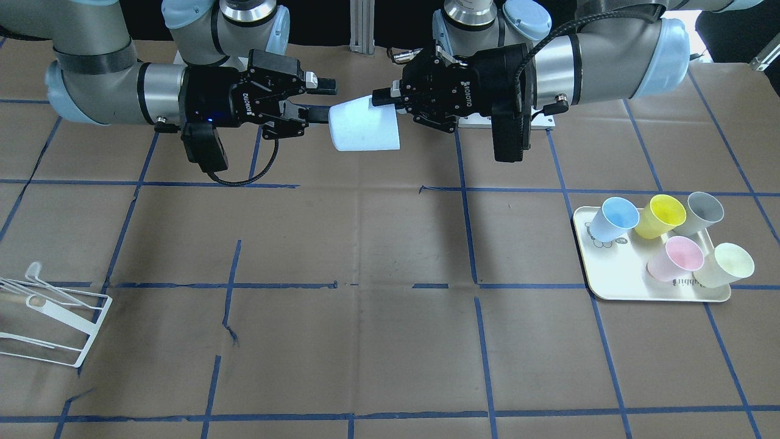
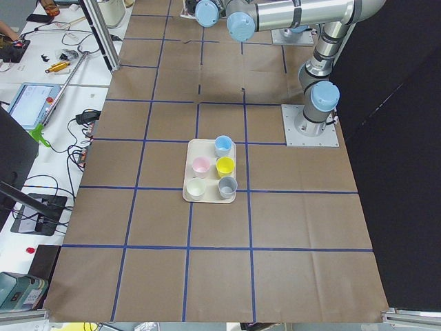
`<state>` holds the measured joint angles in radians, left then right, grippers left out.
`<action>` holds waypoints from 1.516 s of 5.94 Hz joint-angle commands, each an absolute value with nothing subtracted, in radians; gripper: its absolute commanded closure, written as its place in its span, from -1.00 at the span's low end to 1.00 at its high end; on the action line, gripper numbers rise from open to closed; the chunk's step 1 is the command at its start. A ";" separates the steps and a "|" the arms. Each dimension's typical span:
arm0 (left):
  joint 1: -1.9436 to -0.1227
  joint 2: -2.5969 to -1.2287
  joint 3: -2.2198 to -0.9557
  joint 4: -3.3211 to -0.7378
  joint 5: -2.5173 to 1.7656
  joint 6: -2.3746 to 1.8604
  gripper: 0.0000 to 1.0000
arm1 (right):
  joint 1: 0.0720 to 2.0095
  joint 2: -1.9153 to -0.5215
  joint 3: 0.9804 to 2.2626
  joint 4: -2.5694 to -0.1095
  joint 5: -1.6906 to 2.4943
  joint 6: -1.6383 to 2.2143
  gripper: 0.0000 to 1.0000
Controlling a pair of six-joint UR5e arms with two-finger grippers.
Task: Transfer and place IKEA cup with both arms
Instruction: 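Open and withdraw the right gripper while the left gripper carries the cup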
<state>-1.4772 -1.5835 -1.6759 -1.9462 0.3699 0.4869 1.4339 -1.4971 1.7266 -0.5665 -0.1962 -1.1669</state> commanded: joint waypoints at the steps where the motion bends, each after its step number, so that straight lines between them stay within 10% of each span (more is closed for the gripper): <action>1: -1.468 -1.582 -1.675 -1.944 0.370 0.486 1.00 | 1.428 -1.503 1.720 -0.566 -0.154 -1.132 -0.99; 5: -1.418 -1.585 -1.663 -1.933 0.511 0.489 1.00 | 1.312 -1.499 1.709 -0.594 -0.217 -1.074 -1.00; 9: -1.246 -1.653 -1.695 -1.636 1.227 0.485 0.99 | 1.276 -1.531 1.638 -1.436 -0.950 -0.279 -1.00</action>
<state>-1.2750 -1.6243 -1.6853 -1.7305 1.0614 0.4853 1.2695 -1.5169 1.6441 -1.2473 -0.7858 -0.4584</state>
